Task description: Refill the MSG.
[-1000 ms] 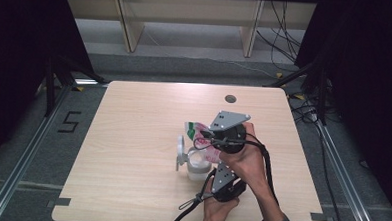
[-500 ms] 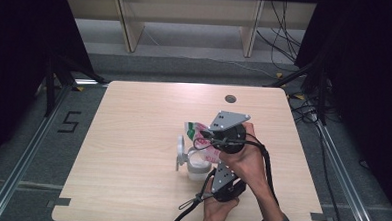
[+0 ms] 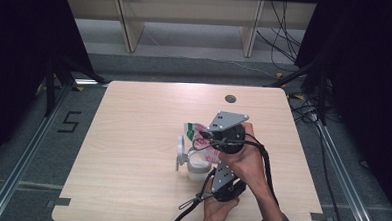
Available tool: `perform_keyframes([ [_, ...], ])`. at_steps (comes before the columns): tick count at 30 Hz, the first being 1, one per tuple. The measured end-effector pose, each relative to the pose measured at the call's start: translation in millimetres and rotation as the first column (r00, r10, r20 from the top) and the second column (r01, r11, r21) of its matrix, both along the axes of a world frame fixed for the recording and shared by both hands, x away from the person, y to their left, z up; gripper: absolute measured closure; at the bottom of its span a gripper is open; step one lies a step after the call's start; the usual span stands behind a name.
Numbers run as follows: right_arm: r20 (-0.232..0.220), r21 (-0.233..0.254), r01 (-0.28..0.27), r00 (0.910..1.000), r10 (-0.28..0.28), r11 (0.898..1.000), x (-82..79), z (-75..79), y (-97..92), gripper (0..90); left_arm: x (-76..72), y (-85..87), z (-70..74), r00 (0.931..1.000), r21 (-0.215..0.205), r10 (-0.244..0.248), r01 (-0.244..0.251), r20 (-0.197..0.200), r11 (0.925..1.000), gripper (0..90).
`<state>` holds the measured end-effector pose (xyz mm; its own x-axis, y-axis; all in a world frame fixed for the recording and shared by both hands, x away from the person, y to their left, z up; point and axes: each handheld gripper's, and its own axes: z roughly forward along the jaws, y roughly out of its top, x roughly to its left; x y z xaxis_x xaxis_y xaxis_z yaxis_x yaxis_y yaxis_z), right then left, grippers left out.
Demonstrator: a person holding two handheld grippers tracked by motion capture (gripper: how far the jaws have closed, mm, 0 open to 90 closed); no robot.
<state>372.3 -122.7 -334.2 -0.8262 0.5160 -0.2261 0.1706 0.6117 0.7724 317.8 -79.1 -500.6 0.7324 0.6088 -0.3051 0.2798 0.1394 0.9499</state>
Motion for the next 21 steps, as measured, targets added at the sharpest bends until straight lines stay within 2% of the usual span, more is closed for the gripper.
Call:
perform_keyframes([
  [4, -0.007, 0.004, 0.011, 0.9999, -0.011, 1.000, -0.8, 0.2, 0.5, 90.0, 0.0, -0.7, 0.4, 0.9999, -0.008, 0.011, -0.011, -0.004, 0.9999, 84.3],
  [5, -0.009, 0.000, 0.007, 0.9999, -0.007, 1.000, -0.7, 0.7, 0.4, 90.0, -1.2, -3.8, 1.6, 0.9997, -0.052, 0.018, -0.019, -0.018, 0.9985, 84.2],
  [6, -0.003, 0.004, 0.010, 0.9999, -0.010, 1.000, -0.8, 0.3, 1.0, 90.0, 0.2, -0.5, 1.1, 0.9999, -0.006, 0.014, -0.014, -0.010, 0.9999, 84.3],
  [8, -0.015, 0.000, 0.017, 0.9997, -0.017, 1.000, -2.0, 0.7, 1.9, 90.0, 0.0, -0.4, 1.7, 0.9998, -0.001, 0.014, -0.014, -0.010, 0.9999, 84.3],
  [12, -0.009, -0.001, 0.015, 0.9998, -0.015, 1.000, -1.5, 0.6, 2.1, 90.0, 1.0, -0.4, 1.3, 0.9999, -0.007, 0.012, -0.012, -0.006, 0.9999, 84.3],
  [14, 0.015, -0.007, -0.005, 0.9999, 0.005, 1.000, 0.6, 0.3, 2.5, 90.0, 0.7, 0.0, 1.8, 0.9998, -0.001, 0.015, -0.015, -0.010, 0.9999, 84.3],
  [15, 0.016, -0.009, -0.007, 0.9998, 0.007, 1.000, 0.8, 0.4, 2.5, 90.0, 1.7, -0.7, 1.1, 0.9999, -0.015, 0.011, -0.011, -0.001, 0.9998, 84.2],
  [21, 0.012, -0.008, -0.010, 0.9999, 0.010, 1.000, 0.8, 0.4, 3.0, 90.0, 0.9, 0.2, 2.1, 0.9998, -0.001, 0.016, -0.016, -0.011, 0.9999, 84.2],
])
